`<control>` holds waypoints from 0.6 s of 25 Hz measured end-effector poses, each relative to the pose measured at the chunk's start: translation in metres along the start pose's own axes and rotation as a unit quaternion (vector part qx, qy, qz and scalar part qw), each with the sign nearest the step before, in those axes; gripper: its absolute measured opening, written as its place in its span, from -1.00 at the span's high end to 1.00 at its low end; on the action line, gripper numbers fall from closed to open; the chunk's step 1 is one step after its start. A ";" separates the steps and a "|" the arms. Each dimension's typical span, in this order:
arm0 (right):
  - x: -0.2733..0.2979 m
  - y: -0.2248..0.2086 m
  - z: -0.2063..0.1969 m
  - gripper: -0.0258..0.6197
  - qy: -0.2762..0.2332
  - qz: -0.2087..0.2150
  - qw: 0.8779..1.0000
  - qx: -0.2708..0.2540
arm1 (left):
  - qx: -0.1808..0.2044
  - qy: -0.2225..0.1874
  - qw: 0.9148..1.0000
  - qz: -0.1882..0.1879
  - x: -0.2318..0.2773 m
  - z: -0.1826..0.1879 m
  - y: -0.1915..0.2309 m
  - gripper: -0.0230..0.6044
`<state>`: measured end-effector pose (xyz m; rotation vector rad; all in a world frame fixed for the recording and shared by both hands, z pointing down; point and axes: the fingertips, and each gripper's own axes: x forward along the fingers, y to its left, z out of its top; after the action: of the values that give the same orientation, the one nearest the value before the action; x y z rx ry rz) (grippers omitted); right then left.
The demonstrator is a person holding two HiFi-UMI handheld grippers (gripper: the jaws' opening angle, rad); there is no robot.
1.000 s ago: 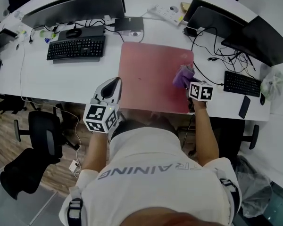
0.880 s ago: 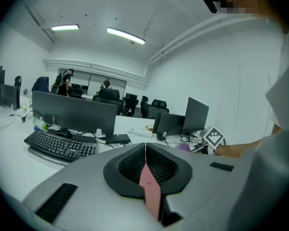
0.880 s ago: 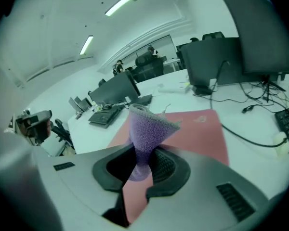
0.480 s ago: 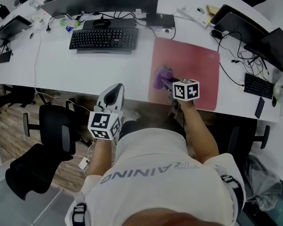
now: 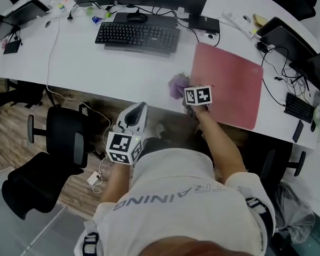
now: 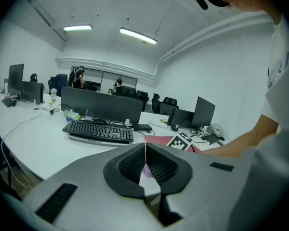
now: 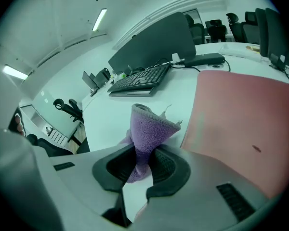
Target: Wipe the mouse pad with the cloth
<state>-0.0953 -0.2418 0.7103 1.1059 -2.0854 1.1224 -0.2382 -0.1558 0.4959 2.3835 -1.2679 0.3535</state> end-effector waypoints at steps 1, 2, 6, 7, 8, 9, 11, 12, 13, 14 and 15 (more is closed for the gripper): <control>0.001 -0.003 -0.001 0.65 0.003 -0.005 1.000 0.002 | -0.001 0.001 1.000 -0.002 -0.001 -0.001 0.000 0.82; 0.002 -0.006 -0.002 0.65 0.006 -0.007 1.000 0.001 | -0.002 0.001 1.000 -0.003 -0.001 -0.002 0.001 0.82; -0.007 -0.023 -0.007 0.65 0.009 -0.023 1.000 -0.019 | -0.001 0.001 1.000 -0.002 0.005 -0.004 -0.005 0.82; -0.011 -0.029 -0.008 0.65 0.007 -0.025 0.999 -0.019 | 0.001 0.001 1.000 -0.003 0.008 -0.003 -0.008 0.82; -0.015 -0.035 -0.009 0.65 0.005 -0.025 1.000 -0.014 | 0.002 0.002 1.000 -0.004 0.011 -0.002 -0.012 0.82; -0.020 -0.040 -0.011 0.65 0.004 -0.021 1.000 -0.008 | 0.004 0.003 1.000 -0.005 0.013 -0.001 -0.017 0.82; -0.027 -0.051 -0.015 0.65 0.001 -0.015 1.000 0.003 | 0.008 0.004 1.000 -0.006 0.019 0.001 -0.029 0.82; -0.031 -0.056 -0.017 0.65 0.001 -0.014 1.000 0.006 | 0.010 0.004 1.000 -0.007 0.023 0.002 -0.037 0.82; -0.034 -0.062 -0.018 0.65 0.000 -0.012 1.000 0.009 | 0.012 0.003 1.000 -0.007 0.027 0.004 -0.046 0.82; -0.038 -0.067 -0.019 0.65 -0.001 -0.011 1.000 0.010 | 0.013 0.002 1.000 -0.008 0.031 0.005 -0.055 0.82; -0.042 -0.073 -0.021 0.65 -0.001 -0.009 1.000 0.011 | 0.014 0.001 1.000 -0.008 0.035 0.007 -0.064 0.82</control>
<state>-0.0102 -0.2300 0.7212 1.1345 -2.0656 1.1383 -0.1653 -0.1523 0.4887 2.4148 -1.2509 0.3712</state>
